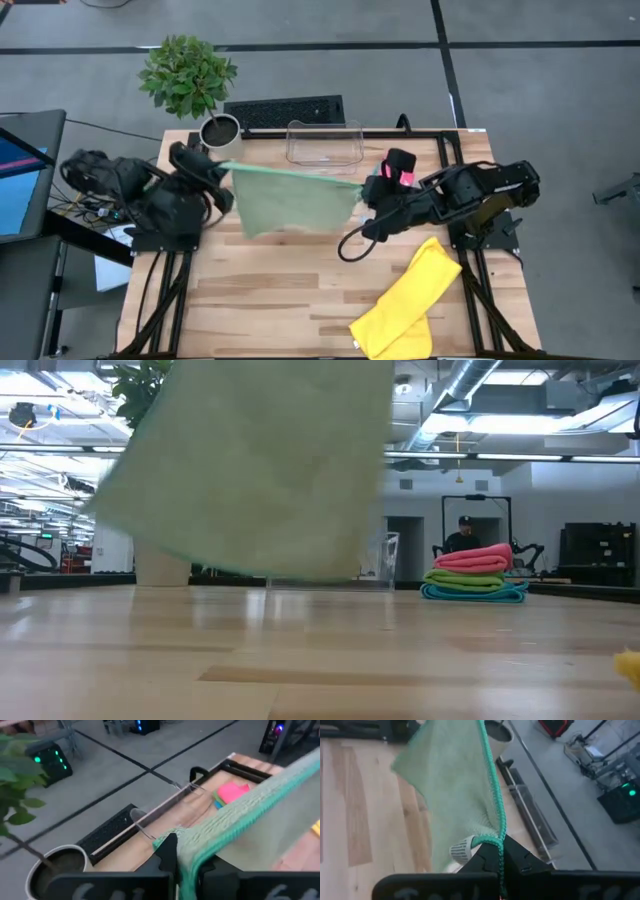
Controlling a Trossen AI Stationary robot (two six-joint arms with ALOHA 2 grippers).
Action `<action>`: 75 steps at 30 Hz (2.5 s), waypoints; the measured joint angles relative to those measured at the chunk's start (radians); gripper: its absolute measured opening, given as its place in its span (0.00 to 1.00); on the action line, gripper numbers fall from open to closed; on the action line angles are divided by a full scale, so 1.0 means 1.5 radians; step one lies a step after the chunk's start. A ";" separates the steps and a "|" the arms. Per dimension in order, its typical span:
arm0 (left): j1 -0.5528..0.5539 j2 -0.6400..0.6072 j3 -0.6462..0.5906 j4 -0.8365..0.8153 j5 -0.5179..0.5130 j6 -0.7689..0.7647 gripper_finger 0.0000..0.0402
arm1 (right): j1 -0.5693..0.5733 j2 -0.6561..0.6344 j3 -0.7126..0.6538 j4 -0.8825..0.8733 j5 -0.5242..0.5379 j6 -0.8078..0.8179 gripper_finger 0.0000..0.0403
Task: Fold microfiber towels
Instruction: Fold the light green microfiber towel
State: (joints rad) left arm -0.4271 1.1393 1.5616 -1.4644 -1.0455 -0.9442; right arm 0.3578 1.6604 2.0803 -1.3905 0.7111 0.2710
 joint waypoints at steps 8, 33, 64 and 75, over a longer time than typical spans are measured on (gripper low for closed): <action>0.060 0.016 0.000 -0.004 -0.018 0.083 0.00 | -0.065 0.000 0.001 0.046 -0.006 -0.097 0.04; 0.130 0.097 -0.111 0.015 0.075 0.101 0.00 | -0.115 0.000 -0.067 0.036 -0.076 -0.080 0.05; -0.189 0.221 -0.375 0.421 0.369 -0.226 0.00 | 0.240 0.009 -0.467 0.308 -0.120 0.427 0.08; -0.048 0.223 -0.375 0.420 0.349 -0.028 0.00 | 0.184 0.009 -0.582 0.306 -0.126 0.431 0.08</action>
State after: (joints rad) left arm -0.4989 1.4734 0.9993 -0.8343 -0.5224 -0.9866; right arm 0.6337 1.6733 1.2080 -0.9319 0.5215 0.9175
